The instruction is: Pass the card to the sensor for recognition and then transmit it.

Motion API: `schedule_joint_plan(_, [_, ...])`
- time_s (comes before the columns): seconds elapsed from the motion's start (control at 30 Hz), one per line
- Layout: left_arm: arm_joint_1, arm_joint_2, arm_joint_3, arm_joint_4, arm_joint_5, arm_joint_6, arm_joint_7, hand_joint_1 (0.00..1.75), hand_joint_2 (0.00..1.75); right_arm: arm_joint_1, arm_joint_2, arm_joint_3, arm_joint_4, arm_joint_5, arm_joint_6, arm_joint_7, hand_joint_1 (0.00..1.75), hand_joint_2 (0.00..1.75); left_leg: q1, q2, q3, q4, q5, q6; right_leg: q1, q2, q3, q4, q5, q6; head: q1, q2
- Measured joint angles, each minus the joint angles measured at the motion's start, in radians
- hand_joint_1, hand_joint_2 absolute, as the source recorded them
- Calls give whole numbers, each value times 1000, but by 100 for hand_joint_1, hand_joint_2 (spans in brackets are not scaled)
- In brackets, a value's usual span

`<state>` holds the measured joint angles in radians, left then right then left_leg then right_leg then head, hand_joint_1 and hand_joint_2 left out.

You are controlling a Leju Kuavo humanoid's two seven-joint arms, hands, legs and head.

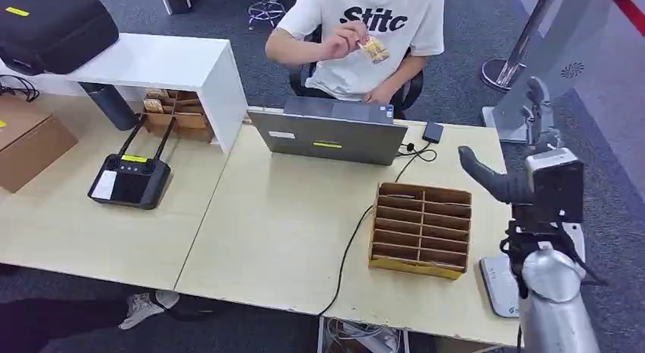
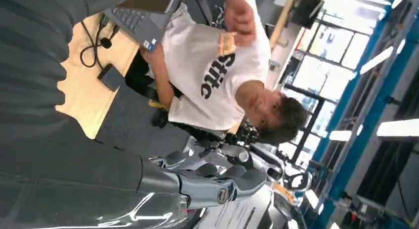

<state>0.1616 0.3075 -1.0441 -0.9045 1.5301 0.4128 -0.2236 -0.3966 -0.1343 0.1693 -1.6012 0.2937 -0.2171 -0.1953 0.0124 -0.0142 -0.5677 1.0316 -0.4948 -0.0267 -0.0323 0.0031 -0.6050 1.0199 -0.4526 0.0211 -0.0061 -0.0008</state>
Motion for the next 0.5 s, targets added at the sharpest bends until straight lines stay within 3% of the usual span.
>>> schedule_joint_plan(0.5, [-30, -20, -14, 74, -23, -48, 30, 0, 175, -272, 1, 211, 312, 176, 59, 93, 0, 175, 0, -1, 0, 0, 1, 0, 0, -1, 0, 0, 0, 0, 0, 0])
